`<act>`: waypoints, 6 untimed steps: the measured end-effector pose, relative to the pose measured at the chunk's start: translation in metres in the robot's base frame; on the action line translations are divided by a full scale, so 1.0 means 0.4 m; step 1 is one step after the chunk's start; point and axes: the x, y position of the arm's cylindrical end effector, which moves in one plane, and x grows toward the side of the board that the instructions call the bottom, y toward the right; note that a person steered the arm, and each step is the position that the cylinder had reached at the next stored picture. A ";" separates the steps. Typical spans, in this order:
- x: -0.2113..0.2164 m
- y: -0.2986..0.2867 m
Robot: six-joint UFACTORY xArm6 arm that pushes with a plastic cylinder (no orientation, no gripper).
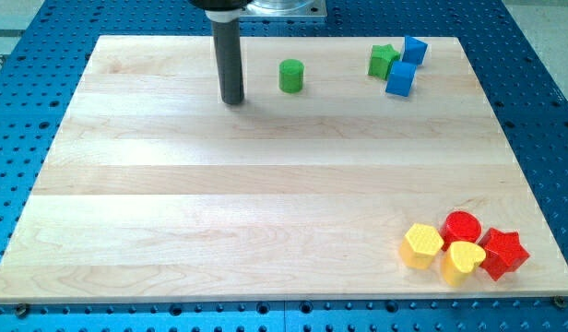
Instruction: Place your arm at the center of the board
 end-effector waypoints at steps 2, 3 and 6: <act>-0.044 0.479; -0.044 0.424; 0.271 0.123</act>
